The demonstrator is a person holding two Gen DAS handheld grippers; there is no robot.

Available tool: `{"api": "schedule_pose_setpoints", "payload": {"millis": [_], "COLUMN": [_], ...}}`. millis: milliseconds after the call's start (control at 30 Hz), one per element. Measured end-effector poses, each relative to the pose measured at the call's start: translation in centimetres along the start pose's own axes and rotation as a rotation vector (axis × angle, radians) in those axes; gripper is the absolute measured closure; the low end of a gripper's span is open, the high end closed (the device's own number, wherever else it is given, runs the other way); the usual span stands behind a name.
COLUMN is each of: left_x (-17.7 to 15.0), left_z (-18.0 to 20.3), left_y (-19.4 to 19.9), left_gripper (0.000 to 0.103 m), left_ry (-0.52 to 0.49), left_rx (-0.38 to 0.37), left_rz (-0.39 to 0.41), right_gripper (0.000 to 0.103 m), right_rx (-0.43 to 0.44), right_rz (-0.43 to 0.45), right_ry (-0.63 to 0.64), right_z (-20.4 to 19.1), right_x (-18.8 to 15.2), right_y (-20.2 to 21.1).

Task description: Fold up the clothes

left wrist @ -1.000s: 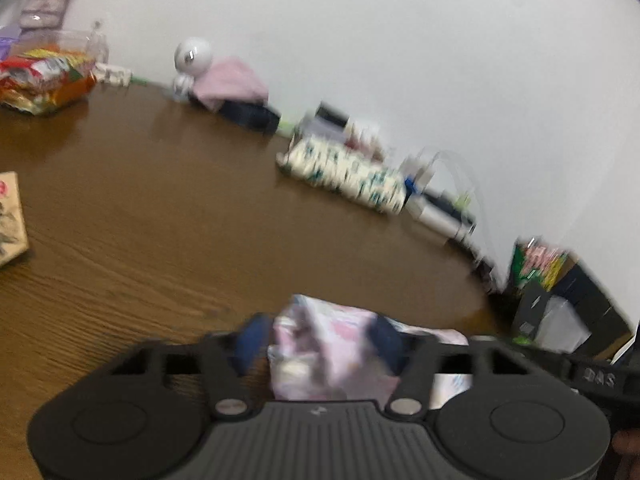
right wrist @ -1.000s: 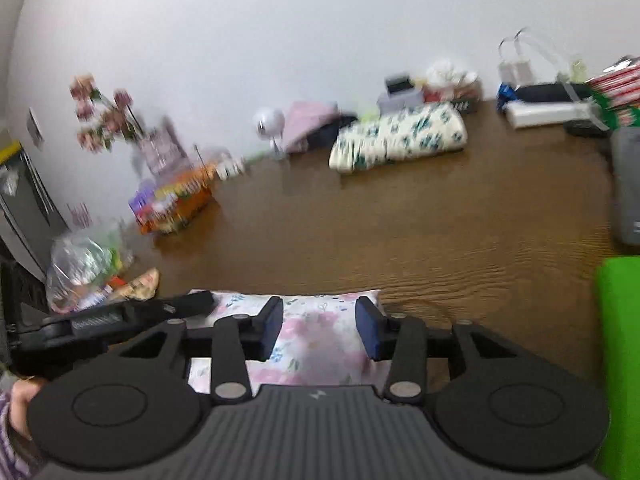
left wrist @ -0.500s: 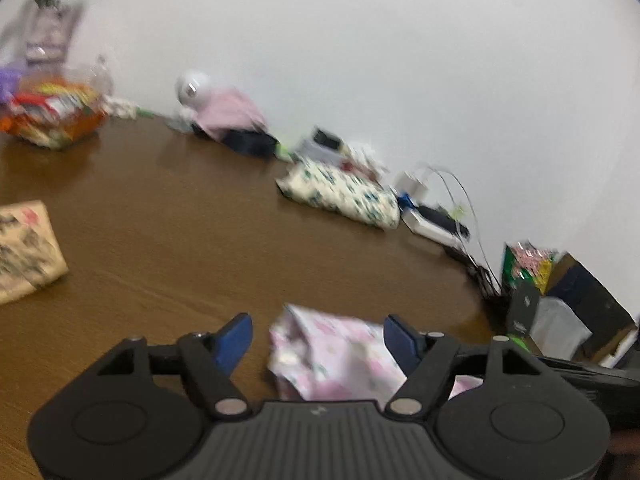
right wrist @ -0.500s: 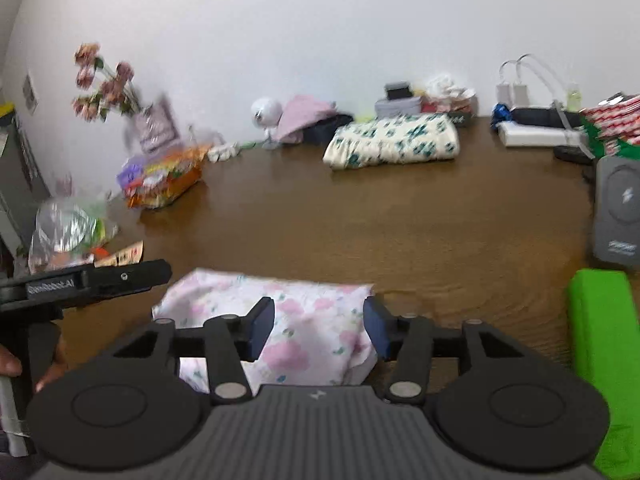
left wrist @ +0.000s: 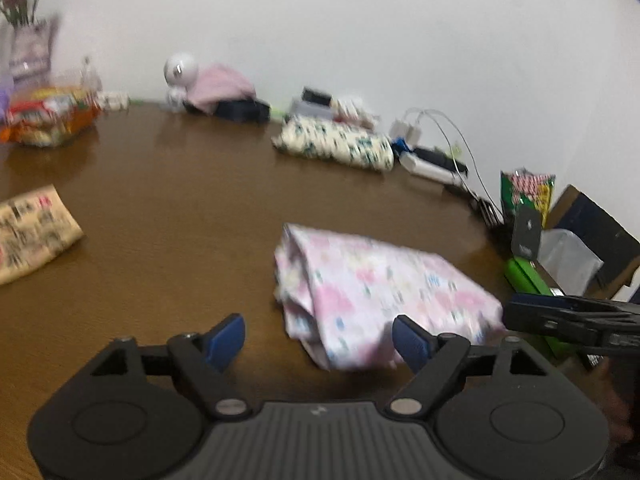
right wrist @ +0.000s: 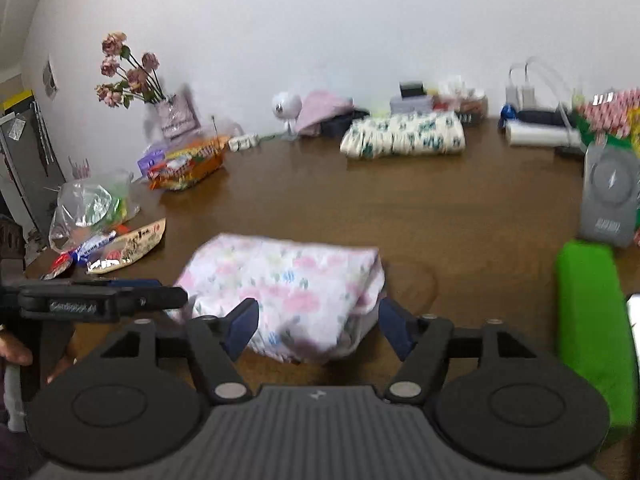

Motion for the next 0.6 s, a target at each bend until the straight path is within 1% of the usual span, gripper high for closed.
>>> {"api": "schedule_pose_setpoints", "payload": {"millis": [67,100,167,267,333,367,467,600], "left_x": [-0.4,-0.4,-0.3,0.5,0.9,1.0,1.1,1.1], "left_z": [0.1,0.1,-0.1,-0.2,-0.3,-0.4,-0.3,-0.3], "left_y": [-0.8,-1.0,-1.1,-0.8,-1.2,-1.6,-2.1,-2.0], "left_gripper": [0.023,0.023,0.023,0.022,0.021,0.021,0.021,0.021], "left_ry": [-0.007,-0.024,-0.040,-0.022,-0.028,-0.028,-0.010,-0.011], "left_rx": [0.008,0.013,0.017,-0.018,0.008,0.021,0.014,0.005], "left_rz": [-0.012,-0.003,-0.009,-0.008,-0.010,-0.016,-0.030,-0.033], "right_gripper": [0.038,0.039,0.040,0.040,0.035,0.035,0.035,0.035], "right_rx": [0.005,0.012,0.023,0.045,0.071,0.079,0.064,0.075], "right_rz": [-0.023,-0.034,-0.053,-0.026,0.003,0.009,-0.021,-0.047], "right_ry": [-0.019,-0.028,-0.042,-0.054,-0.062,-0.066,-0.082,-0.115], "right_z": [0.5,0.8,1.2,1.1,0.9,1.0,1.5,1.8], "right_x": [-0.5,-0.7,-1.0,-0.4,0.3,0.5,0.6,0.3], "right_y": [-1.0,-1.5,-2.1,-1.3,-0.6,-0.7,-2.5,-4.0]}}
Point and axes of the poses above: each gripper's, at about its wrist camera, not at the fingertips, and y roughly against the way its jaws point, z to its right, x to its top, the point moved 6 cm from there along -y, roughly the way its jaws point, and after that the axes turned 2 degrees about x, right-handed, at the moved point
